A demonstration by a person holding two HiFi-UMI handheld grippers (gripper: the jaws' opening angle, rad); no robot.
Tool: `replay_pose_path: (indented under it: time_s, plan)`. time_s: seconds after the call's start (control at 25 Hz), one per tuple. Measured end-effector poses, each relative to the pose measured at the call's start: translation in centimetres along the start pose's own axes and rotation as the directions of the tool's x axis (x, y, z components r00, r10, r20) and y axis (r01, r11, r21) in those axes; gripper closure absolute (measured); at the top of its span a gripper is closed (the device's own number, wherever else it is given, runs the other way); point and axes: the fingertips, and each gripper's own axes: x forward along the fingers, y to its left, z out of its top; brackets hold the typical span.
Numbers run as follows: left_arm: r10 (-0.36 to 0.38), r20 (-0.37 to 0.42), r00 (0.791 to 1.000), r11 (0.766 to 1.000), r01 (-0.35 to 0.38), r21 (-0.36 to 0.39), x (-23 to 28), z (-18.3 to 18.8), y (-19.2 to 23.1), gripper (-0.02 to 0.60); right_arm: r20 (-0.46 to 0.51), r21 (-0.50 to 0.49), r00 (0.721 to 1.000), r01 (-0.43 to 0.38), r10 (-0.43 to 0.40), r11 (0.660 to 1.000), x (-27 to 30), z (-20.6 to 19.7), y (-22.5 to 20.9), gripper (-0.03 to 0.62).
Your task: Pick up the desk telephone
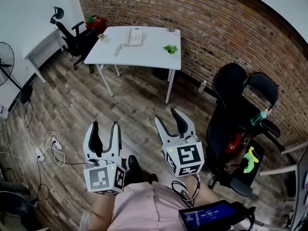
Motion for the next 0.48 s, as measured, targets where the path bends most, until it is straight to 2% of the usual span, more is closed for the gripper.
replay_pose_path:
  time_s: [0.2, 0.48]
  plan:
    - [0.004, -0.008, 1.0, 1.0, -0.004, -0.001, 1.5, -0.2, 0.2, 0.328, -0.003, -0.009, 1.0, 0.002, -0.002, 1.0, 1.2, 0.3, -0.8, 0.365]
    - [0.009, -0.066, 0.998, 1.0, -0.009, -0.004, 5.6, -2.7, 1.8, 0.328, -0.052, 0.0, 0.999, -0.004, 0.004, 1.0, 5.4, -1.5, -1.9, 0.37]
